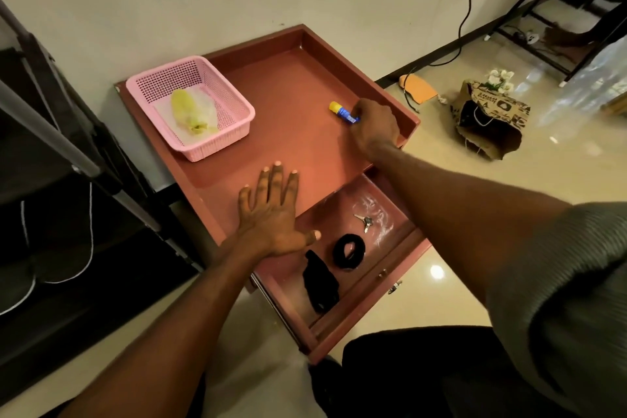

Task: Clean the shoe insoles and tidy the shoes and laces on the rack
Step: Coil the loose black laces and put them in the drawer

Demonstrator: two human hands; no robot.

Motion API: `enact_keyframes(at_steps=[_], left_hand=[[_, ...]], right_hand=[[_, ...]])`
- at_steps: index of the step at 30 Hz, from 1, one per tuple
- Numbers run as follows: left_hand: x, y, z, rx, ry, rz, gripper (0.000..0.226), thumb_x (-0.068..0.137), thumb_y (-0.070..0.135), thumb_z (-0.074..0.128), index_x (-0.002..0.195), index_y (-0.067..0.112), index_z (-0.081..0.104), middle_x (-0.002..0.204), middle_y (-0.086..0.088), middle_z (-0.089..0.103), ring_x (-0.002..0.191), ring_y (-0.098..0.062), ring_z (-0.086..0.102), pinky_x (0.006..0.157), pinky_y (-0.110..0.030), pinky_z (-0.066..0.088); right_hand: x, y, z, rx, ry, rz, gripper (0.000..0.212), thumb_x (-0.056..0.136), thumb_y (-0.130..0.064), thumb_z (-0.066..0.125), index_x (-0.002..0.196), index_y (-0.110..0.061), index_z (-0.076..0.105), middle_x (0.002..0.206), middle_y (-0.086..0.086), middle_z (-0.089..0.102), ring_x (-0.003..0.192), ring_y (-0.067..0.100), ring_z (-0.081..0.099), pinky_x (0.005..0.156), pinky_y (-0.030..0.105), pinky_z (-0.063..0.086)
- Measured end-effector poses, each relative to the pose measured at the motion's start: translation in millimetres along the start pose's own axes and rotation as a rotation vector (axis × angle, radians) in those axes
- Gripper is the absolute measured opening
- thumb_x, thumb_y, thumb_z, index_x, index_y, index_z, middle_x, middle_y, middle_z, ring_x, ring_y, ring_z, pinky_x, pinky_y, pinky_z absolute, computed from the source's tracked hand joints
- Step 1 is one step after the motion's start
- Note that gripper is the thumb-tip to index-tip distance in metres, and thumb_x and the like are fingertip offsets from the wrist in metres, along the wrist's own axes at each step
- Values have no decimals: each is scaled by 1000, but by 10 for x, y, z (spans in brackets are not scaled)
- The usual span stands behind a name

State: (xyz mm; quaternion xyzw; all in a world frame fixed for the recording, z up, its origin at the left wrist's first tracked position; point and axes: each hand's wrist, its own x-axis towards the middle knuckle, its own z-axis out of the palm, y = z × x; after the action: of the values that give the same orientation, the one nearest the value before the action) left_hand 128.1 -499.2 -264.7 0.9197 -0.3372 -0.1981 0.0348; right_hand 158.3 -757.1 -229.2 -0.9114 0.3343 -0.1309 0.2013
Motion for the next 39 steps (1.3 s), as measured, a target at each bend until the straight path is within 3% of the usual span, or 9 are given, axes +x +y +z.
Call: enact_keyframes(at_steps=[5, 8, 13, 17, 26, 32, 34, 37, 39], left_hand=[[-36, 10, -59, 6, -38, 3, 128, 78, 86, 52, 156, 29, -31, 160, -5, -43, 152, -28, -33, 121, -60, -8], [-69, 18, -100, -6, -60, 17, 127, 80, 84, 53, 156, 28, -32, 159, -5, -46, 150, -28, -35, 122, -60, -9], [-85, 27, -111, 0, -56, 32, 127, 81, 84, 53, 156, 26, -31, 159, -7, -45, 151, -30, -34, 122, -61, -8], [-40, 19, -93, 27, -71, 24, 128, 80, 86, 52, 155, 27, -34, 158, -8, -46, 150, -31, -34, 122, -62, -7], [-12, 8, -26, 36, -35, 24, 131, 78, 84, 55, 155, 27, -34, 158, -7, -47, 151, -31, -34, 120, -61, -7], [-9, 4, -59, 43, -56, 24, 131, 78, 84, 55, 154, 26, -35, 158, -8, -47, 150, -31, -34, 120, -62, -7], [-16, 23, -83, 25, -68, 24, 130, 79, 84, 55, 155, 26, -33, 158, -9, -47, 150, -32, -35, 120, -62, -8], [-125, 136, -154, -75, -96, 19, 124, 82, 82, 55, 158, 28, -28, 160, -9, -44, 149, -34, -35, 121, -63, -10], [-240, 336, -211, -132, -113, 57, 125, 81, 84, 54, 158, 27, -27, 162, -8, -40, 150, -36, -33, 122, -64, -7]], right_hand=[[-486, 285, -225, 204, 111, 160, 28, 81, -10, 66, 109, -14, 67, 104, 6, 71, 89, 27, 60, 71, 31, 40], [-858, 586, -407, 173, 91, 254, 29, 79, -7, 65, 105, -16, 72, 102, 8, 74, 90, 30, 64, 72, 32, 45], [-1158, 934, -465, -11, -104, 366, 13, 90, -17, 73, 100, -9, 73, 96, 10, 73, 82, 28, 65, 75, 38, 57], [-1128, 1005, -309, -132, -243, 359, 25, 92, -23, 77, 89, -11, 55, 96, 10, 65, 79, 27, 58, 67, 33, 44], [-959, 1055, 92, -237, -374, 373, 30, 94, -28, 75, 113, -6, 65, 117, 18, 64, 110, 39, 65, 88, 43, 57], [-995, 979, 67, -246, -397, 408, 30, 94, -25, 76, 114, -8, 63, 114, 14, 65, 107, 35, 65, 87, 43, 59], [-979, 860, -55, -249, -391, 346, 23, 93, -21, 75, 108, -10, 62, 109, 12, 66, 101, 32, 66, 78, 39, 57], [-950, 631, -292, -214, -496, 98, 9, 90, -18, 68, 98, -14, 66, 98, 9, 70, 89, 29, 67, 71, 35, 52], [-999, 510, -514, -199, -607, -92, 31, 87, -15, 66, 117, -20, 70, 113, 6, 72, 103, 30, 68, 83, 38, 56]])
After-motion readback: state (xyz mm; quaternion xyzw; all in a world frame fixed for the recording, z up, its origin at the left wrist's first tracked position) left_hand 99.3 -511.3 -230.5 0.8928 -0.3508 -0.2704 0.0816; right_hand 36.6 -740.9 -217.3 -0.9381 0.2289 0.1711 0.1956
